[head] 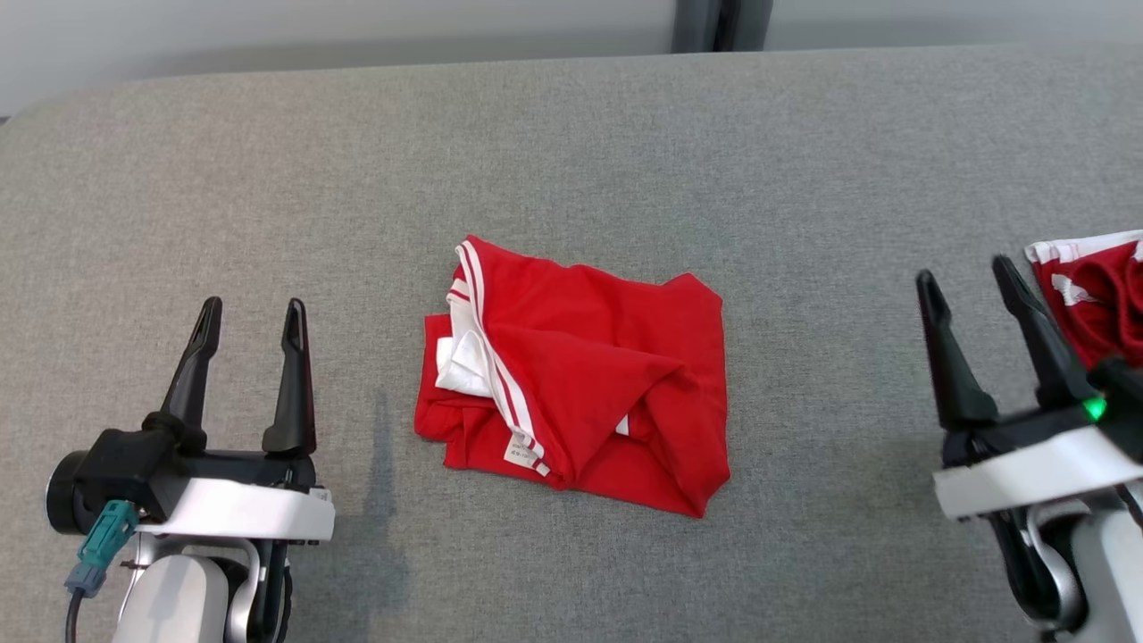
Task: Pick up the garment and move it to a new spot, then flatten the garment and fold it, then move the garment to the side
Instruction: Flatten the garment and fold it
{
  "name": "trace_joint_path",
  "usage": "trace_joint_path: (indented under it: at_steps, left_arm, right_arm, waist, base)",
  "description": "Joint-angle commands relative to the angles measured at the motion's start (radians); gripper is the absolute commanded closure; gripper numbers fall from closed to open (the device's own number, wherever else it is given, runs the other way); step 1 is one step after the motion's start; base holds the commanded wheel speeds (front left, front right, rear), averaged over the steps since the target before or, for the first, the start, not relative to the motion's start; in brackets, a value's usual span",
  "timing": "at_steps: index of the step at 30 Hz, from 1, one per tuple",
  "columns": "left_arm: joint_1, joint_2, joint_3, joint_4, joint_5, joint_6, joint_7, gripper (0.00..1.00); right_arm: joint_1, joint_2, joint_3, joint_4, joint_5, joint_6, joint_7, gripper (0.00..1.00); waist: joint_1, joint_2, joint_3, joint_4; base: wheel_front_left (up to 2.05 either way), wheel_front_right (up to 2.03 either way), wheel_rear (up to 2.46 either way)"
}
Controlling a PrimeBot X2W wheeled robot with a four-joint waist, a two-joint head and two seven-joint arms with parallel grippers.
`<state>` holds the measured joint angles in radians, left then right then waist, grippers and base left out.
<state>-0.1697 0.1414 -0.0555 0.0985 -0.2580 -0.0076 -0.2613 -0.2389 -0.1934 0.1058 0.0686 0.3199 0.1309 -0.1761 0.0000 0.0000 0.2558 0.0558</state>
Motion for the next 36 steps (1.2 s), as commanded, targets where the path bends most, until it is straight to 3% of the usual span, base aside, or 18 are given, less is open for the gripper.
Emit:
trace_joint_path:
  at_steps: [1,12,25,26,28,36]
  left_arm:
    - [0.011,0.006,0.003,-0.006,-0.001,0.006,0.001,0.00]
    - [0.055,0.013,-0.003,-0.039,-0.007,0.024,0.022,0.00]
    - [0.045,0.014,-0.021,-0.069,-0.011,0.027,0.035,0.00]
    - [0.038,0.013,-0.023,-0.069,-0.011,0.026,0.035,0.00]
    - [0.027,0.010,-0.031,-0.069,-0.012,0.022,0.034,0.00]
    - [-0.030,-0.010,-0.056,-0.048,-0.016,0.010,0.019,0.00]
  right_arm:
    - [0.033,-0.005,-0.023,-0.014,-0.008,0.000,0.009,0.00]
    - [0.140,0.012,-0.076,-0.062,-0.028,0.000,0.051,0.00]
    - [0.103,0.003,-0.049,-0.058,-0.011,0.000,0.084,0.00]
    - [0.090,-0.002,-0.034,-0.050,-0.009,0.000,0.089,0.50]
    - [0.057,-0.012,0.002,-0.033,0.002,0.000,0.098,1.00]
    - [-0.105,-0.027,0.188,0.068,0.040,0.000,0.101,1.00]
  waist:
    - [0.0000,0.0000,-0.009,-0.003]
    - [0.0000,0.0000,-0.036,-0.005]
    - [0.0000,0.0000,-0.021,0.013]
    - [0.0000,0.0000,-0.016,0.018]
    - [0.0000,0.0000,-0.002,0.029]
    - [0.0000,0.0000,0.056,0.091]
  base:
    - [0.00,0.00,0.00]
    - [0.00,0.00,0.00]
    - [0.00,0.00,0.00]
    - [0.00,0.00,0.00]
    - [0.00,0.00,0.00]
    - [0.00,0.00,0.00]
